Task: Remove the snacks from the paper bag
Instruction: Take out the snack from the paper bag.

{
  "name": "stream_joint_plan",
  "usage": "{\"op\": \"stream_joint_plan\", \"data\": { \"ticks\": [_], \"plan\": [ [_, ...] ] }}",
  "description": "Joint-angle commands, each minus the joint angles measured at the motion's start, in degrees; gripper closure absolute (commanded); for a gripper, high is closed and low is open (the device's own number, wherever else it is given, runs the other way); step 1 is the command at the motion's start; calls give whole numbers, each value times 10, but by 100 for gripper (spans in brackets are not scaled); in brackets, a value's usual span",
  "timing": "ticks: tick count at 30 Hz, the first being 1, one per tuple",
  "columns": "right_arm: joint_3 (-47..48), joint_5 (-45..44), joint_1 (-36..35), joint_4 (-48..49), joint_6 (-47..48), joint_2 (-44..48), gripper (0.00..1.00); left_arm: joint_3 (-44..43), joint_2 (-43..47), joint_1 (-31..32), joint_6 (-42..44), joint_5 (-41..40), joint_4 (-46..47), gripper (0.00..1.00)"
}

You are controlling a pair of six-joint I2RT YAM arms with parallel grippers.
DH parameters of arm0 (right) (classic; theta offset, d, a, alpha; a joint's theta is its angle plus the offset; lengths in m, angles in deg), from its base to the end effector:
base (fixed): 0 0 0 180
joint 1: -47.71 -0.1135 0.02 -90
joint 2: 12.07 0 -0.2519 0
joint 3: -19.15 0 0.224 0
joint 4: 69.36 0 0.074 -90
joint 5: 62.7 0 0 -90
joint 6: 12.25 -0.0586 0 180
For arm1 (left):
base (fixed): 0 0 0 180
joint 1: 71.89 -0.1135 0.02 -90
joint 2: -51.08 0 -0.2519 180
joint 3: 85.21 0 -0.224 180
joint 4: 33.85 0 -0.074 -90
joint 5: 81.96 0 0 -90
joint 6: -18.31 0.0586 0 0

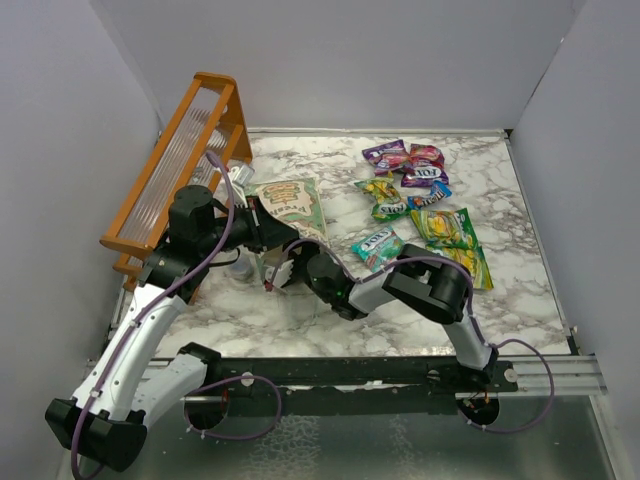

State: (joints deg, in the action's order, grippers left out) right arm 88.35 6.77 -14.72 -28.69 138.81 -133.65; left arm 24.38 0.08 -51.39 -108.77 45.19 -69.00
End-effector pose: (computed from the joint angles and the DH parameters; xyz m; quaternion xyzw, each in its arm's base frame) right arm 0.2102 0.3582 0.1245 -0.6190 0.4604 -0.1308 0.6228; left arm 0.1646 -0.0993 0.3510 0.0813 0.7756 -0.4981 0.3791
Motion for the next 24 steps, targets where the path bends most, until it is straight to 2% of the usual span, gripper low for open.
{"op": "stream_joint_plan", "data": {
  "ticks": [1, 7, 10, 15, 19, 24],
  "plan": [
    [30, 20, 8, 4, -35, -11, 19, -26, 3, 3, 20, 19, -15, 100],
    [6, 91, 11, -61, -81, 39, 26, -21, 1, 3, 24, -6, -23, 100],
    [-13, 116, 17, -86, -95, 62, 27, -15, 2, 3, 27, -12, -23, 100],
    [1, 94, 28, -89, -94, 45, 24, -10, 4, 3, 24, 1, -16, 100],
    [52, 103, 33, -144, -132, 26, 22, -24, -2, 3, 36, 10, -31, 100],
    [100, 73, 39, -151, -145, -10, 20, -29, -2, 3, 41, 14, -39, 100]
  ]
}}
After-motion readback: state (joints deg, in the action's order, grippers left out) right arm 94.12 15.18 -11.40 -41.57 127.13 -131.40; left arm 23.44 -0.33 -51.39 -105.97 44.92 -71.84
